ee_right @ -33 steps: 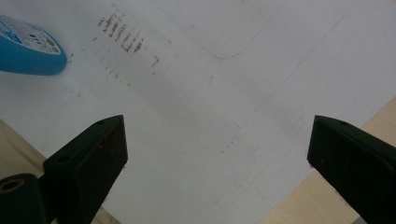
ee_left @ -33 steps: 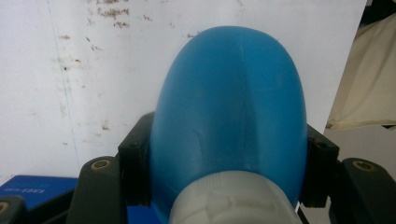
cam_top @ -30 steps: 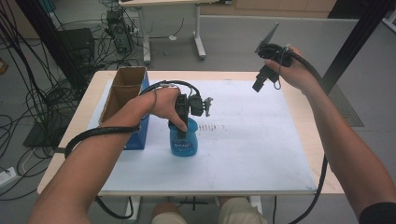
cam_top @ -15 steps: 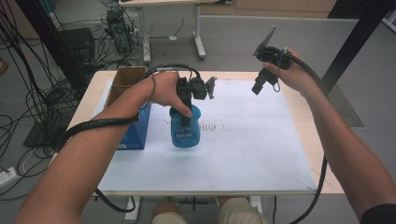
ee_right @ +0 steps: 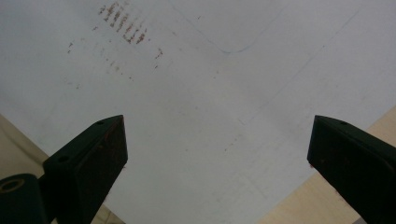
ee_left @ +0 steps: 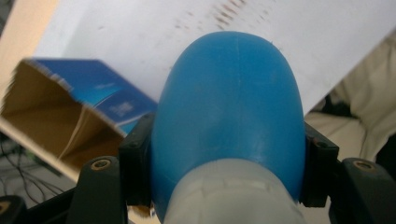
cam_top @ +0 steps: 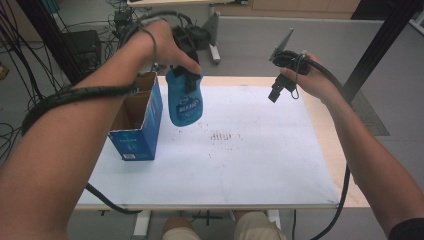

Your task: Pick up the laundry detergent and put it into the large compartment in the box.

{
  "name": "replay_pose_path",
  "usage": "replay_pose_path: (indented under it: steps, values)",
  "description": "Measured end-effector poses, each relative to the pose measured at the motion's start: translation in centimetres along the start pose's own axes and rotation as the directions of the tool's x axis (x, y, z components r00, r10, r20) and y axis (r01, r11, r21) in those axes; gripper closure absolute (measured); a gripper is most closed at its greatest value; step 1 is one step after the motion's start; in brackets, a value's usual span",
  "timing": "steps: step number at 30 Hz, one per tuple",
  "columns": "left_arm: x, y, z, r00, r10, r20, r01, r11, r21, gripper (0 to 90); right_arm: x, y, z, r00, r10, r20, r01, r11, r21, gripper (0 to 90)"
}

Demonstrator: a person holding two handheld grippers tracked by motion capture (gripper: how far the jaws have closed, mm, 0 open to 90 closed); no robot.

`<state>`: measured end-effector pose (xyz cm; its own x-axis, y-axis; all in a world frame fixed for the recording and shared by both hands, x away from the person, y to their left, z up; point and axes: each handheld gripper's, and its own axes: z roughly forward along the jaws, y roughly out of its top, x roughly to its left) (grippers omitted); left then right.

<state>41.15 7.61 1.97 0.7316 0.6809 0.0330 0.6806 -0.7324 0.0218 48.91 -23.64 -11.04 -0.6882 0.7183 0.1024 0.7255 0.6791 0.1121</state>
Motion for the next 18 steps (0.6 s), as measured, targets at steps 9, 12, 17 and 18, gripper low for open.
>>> replay_pose_path:
  steps: [9,12,17,18]
  values:
    - [3.5,-1.8,-5.5,0.9575,-0.286,-0.041,0.285,0.9583,-0.026,37.4,0.2,0.1,-0.1,1.0000,-0.005,0.005,0.005,1.000,-0.003,5.0]
    - [4.2,-2.1,-6.8,0.9314,-0.359,-0.060,0.358,0.9332,-0.033,37.3,0.4,0.1,-0.1,0.9999,-0.009,0.004,0.009,1.000,-0.008,5.0]
    - [5.9,-3.5,-8.7,0.8729,-0.484,-0.059,0.481,0.8744,-0.065,37.4,0.7,0.3,-0.1,0.9998,-0.017,0.004,0.017,1.000,-0.006,5.0]
    - [6.2,-3.7,-9.1,0.8557,-0.514,-0.061,0.510,0.8573,-0.072,37.4,0.7,0.4,-0.1,0.9999,-0.013,0.003,0.013,1.000,-0.006,5.0]
